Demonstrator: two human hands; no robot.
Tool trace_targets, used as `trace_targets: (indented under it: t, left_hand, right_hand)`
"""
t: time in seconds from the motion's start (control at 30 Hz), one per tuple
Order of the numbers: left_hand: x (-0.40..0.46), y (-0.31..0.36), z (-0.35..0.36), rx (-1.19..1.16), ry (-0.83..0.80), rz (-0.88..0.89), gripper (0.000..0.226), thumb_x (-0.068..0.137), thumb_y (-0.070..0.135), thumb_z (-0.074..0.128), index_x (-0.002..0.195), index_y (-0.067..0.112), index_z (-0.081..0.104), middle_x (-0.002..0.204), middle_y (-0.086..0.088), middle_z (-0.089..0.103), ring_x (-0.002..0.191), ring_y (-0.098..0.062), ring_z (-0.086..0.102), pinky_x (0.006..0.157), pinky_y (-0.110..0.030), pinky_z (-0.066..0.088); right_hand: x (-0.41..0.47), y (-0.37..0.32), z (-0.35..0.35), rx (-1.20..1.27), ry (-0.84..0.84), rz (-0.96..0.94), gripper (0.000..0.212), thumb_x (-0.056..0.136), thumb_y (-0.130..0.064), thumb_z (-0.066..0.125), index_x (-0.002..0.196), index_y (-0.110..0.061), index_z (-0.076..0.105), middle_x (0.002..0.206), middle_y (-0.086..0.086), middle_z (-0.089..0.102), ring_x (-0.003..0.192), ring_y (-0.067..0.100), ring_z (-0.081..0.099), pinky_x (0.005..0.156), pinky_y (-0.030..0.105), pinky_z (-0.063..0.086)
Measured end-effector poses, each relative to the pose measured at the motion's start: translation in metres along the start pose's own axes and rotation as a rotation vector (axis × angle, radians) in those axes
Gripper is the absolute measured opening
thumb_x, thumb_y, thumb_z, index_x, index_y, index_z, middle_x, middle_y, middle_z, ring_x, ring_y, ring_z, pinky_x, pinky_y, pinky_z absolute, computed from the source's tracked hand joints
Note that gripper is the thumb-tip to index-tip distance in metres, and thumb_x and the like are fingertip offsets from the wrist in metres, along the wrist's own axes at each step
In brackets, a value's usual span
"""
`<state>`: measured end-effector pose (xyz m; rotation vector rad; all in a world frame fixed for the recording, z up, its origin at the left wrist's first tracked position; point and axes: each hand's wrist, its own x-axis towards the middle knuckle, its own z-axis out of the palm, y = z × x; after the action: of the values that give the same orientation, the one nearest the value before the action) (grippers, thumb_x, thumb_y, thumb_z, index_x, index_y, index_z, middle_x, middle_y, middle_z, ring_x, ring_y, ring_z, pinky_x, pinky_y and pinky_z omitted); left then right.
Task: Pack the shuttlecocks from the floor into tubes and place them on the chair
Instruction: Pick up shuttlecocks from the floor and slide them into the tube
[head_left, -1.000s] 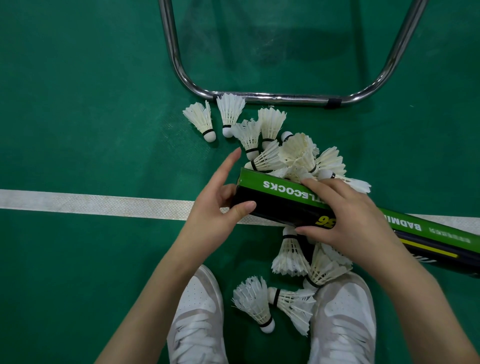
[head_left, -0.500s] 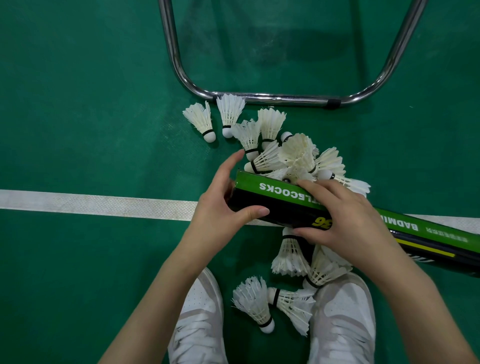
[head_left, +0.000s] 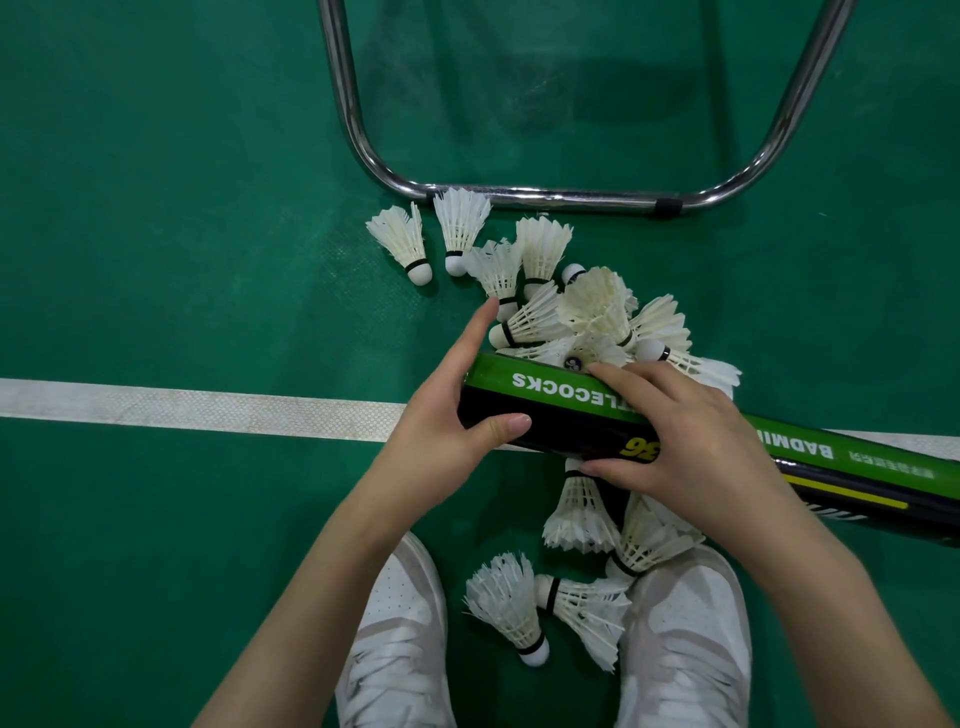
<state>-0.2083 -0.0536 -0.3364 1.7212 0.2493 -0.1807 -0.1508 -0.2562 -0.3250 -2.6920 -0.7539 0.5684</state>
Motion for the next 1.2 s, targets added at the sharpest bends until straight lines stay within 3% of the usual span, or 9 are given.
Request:
trace_targets:
  t: [0.17,0.27,0.37,0.6,0.73,0.8,0.9,1.07,1.2]
  left_hand:
    - [-0.001,0.001,0.000,-0.042,-0.044,0.008,0.083,0.085,-0.002,0.065,0.132,0.057,0.029,0.112,0.017,0.060,0.104,-0.002,0.058,0.099,-0.021,0.044]
    - [0.000,0.001,0.001,-0.048,0.004,0.018,0.083,0.082,-0.002,0.069,0.129,0.056,0.033,0.109,0.020,0.062,0.102,-0.002,0.059,0.092,-0.016,0.045]
    - [0.000,0.000,0.000,-0.086,0.055,0.018,0.077,0.079,-0.002,0.071,0.126,0.052,0.042,0.104,0.005,0.068,0.095,-0.006,0.065,0.086,-0.020,0.051]
    - [0.012,-0.003,-0.011,-0.094,0.145,0.029,0.059,0.067,0.030,0.074,0.121,0.040,0.051,0.074,0.006,0.065,0.075,-0.008,0.062,0.079,-0.023,0.049]
    - [0.028,0.003,-0.012,-0.069,0.178,0.038,0.048,0.073,0.032,0.070,0.118,0.034,0.054,0.081,0.011,0.065,0.078,0.001,0.062,0.078,-0.015,0.047]
    - [0.040,0.005,-0.014,-0.023,0.158,0.050,0.045,0.080,0.031,0.072,0.122,0.031,0.054,0.095,0.009,0.065,0.091,0.003,0.062,0.084,-0.014,0.047]
    - [0.064,0.003,-0.018,0.040,0.141,0.069,0.045,0.084,0.031,0.070,0.125,0.031,0.053,0.110,0.009,0.062,0.110,-0.001,0.056,0.097,-0.020,0.044]
    - [0.105,-0.009,-0.027,0.143,0.182,0.069,0.054,0.083,0.008,0.070,0.130,0.024,0.049,0.114,0.011,0.058,0.113,0.000,0.051,0.102,-0.025,0.038]
    - [0.124,-0.024,-0.032,0.233,0.156,0.075,0.061,0.084,0.003,0.066,0.138,0.020,0.044,0.129,0.005,0.053,0.126,-0.006,0.045,0.111,-0.029,0.032]
  right_hand:
    - [-0.002,0.001,0.000,0.007,0.005,-0.008,0.080,0.070,-0.057,0.066,0.139,-0.038,0.030,0.128,-0.010,0.044,0.115,0.013,0.042,0.097,0.030,0.030]
    - [0.000,0.002,0.001,0.007,0.008,-0.004,0.080,0.069,-0.056,0.067,0.139,-0.037,0.032,0.127,-0.009,0.045,0.115,0.015,0.044,0.096,0.031,0.031]
    - [0.001,0.002,0.001,0.014,0.016,0.003,0.079,0.070,-0.056,0.067,0.139,-0.036,0.033,0.127,-0.008,0.046,0.114,0.017,0.045,0.096,0.032,0.032]
    - [0.002,0.006,-0.006,0.021,-0.005,0.048,0.079,0.071,-0.056,0.064,0.140,-0.037,0.029,0.130,-0.010,0.042,0.116,0.015,0.041,0.098,0.031,0.032]
    - [0.002,0.013,-0.009,0.051,0.020,0.084,0.079,0.070,-0.053,0.067,0.138,-0.035,0.033,0.128,-0.009,0.044,0.113,0.017,0.046,0.094,0.034,0.038]
    - [0.003,0.017,-0.011,0.070,0.023,0.110,0.080,0.067,-0.057,0.065,0.138,-0.036,0.034,0.127,-0.009,0.045,0.111,0.020,0.048,0.091,0.037,0.042]
    - [0.001,0.022,-0.012,0.092,0.031,0.127,0.080,0.065,-0.058,0.064,0.136,-0.036,0.036,0.126,-0.008,0.045,0.108,0.021,0.050,0.088,0.039,0.045]
    - [0.000,0.025,-0.013,0.107,0.045,0.143,0.084,0.059,-0.067,0.051,0.135,-0.036,0.037,0.126,-0.008,0.046,0.106,0.022,0.051,0.086,0.039,0.046]
    - [0.000,0.026,-0.013,0.120,0.046,0.143,0.079,0.063,-0.059,0.064,0.134,-0.036,0.037,0.125,-0.009,0.045,0.106,0.022,0.051,0.087,0.041,0.047]
